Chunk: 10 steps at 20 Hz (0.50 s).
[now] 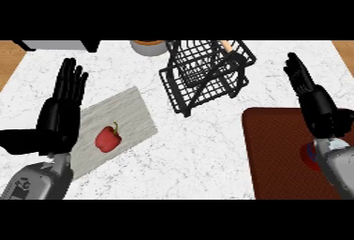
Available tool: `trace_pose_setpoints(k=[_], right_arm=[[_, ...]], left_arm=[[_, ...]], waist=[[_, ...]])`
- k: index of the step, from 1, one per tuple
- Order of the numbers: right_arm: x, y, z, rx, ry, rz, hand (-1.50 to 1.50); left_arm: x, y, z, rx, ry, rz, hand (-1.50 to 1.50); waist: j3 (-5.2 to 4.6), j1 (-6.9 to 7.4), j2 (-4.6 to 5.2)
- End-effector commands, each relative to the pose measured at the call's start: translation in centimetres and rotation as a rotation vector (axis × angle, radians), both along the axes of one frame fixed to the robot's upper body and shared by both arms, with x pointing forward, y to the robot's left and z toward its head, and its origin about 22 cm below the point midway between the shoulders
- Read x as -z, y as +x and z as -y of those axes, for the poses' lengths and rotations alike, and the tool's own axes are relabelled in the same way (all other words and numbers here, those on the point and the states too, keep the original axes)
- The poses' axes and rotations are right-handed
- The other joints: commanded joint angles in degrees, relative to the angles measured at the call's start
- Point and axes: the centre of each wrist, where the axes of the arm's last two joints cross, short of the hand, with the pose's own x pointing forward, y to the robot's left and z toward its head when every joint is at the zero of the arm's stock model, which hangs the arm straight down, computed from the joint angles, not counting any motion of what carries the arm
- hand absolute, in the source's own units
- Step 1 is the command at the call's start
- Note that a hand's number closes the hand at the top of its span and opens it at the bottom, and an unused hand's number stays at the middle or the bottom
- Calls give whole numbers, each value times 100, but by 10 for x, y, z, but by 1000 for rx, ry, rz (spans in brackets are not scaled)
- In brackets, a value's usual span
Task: Pick the can from the tray and place it in the tiered basket
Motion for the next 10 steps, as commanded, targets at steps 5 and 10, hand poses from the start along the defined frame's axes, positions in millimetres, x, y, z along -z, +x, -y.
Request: trace_pose_setpoints(k=[5,10], right_arm=[[-2,-52,61,226,64,316,150],[46,-83,115,914,209,325,-150]], left_arm=[[50,-22,-12,51,23,-326,0],[64,-30,-15,94,-23,-427,0]], waist=[[130,-690,-132],[153,-895,-87]])
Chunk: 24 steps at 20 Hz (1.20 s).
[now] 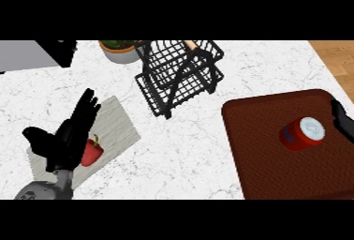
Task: Pick the can from the tray and place it in the tiered basket
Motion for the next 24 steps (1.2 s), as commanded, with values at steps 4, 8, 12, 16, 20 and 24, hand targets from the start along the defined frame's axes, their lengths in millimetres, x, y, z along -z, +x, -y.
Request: trace_pose_setpoints(k=[4,8,12,16,20,24], right_arm=[[74,-99,5,229,-103,92,-150],[59,-143,-8,195,-226,-85,-150],[39,-170,-7,321,-348,-250,-150],[34,-204,7,462,-452,-451,-150],[15,-211,-5,512,-424,-555,-150],[-1,-215,-33,500,-363,-646,-150]], left_arm=[[12,9,7,141,-26,-97,0],[-3,19,11,162,-20,-96,0],[2,17,-1,180,-27,-106,0],[5,12,8,197,4,-83,0],[-1,22,20,227,-5,-63,0],[-2,19,22,235,-10,-77,0]], waist=[[-18,445,45],[-34,529,37],[-63,592,64],[-98,686,144],[-102,831,218],[-91,984,209]])
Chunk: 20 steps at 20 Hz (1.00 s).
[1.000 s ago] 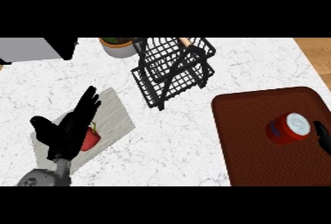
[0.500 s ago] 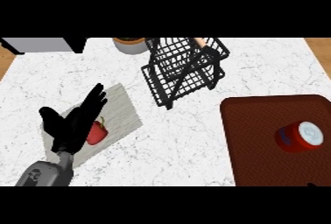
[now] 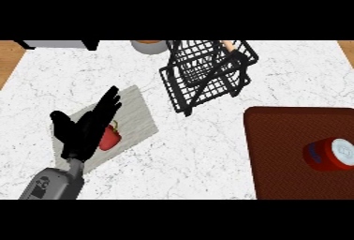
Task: Pick the can from the tray and place it in the tiered basket
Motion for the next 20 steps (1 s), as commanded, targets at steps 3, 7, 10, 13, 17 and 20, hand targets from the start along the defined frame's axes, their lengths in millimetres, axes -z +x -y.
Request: trace_pose_setpoints(k=[3,7,10,13,17,20], right_arm=[[-32,15,-25,49,67,-77,-150],[-31,29,-26,133,40,-197,-150],[-30,41,-36,202,49,-280,-150],[-43,64,-50,228,48,-331,-150],[-40,103,-88,203,50,-361,-150],[-44,128,-83,192,43,-429,-150]], left_arm=[[-6,6,21,56,13,14,0],[1,14,15,48,0,14,0],[2,10,13,47,11,5,0],[-14,15,14,66,-6,1,0],[-2,11,4,42,-18,-24,0],[8,19,14,0,-26,-5,0]], waist=[[12,230,45],[14,272,78],[31,289,22],[40,327,-13],[54,205,-70],[63,-3,-101]])
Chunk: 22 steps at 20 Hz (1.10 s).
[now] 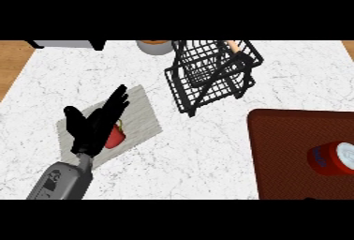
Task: Pick the can from the tray and place it in the tiered basket
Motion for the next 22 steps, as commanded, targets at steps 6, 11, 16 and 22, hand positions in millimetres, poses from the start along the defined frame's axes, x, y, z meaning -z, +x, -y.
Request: trace_pose_setpoints(k=[6,11,16,22], right_arm=[[22,50,-32,91,-27,-109,-150],[31,50,-45,126,-40,-91,-150],[36,58,-34,135,-52,-84,-150],[45,64,-22,111,-24,-27,-150]], left_arm=[[28,-10,-14,-56,-1,-16,0],[13,-15,2,-62,-4,-4,0],[4,-15,-9,-38,-2,-12,0],[23,-1,-2,-43,11,-10,0]], waist=[[17,-224,-61],[19,-247,-74],[20,-252,-75],[20,-272,-69]])
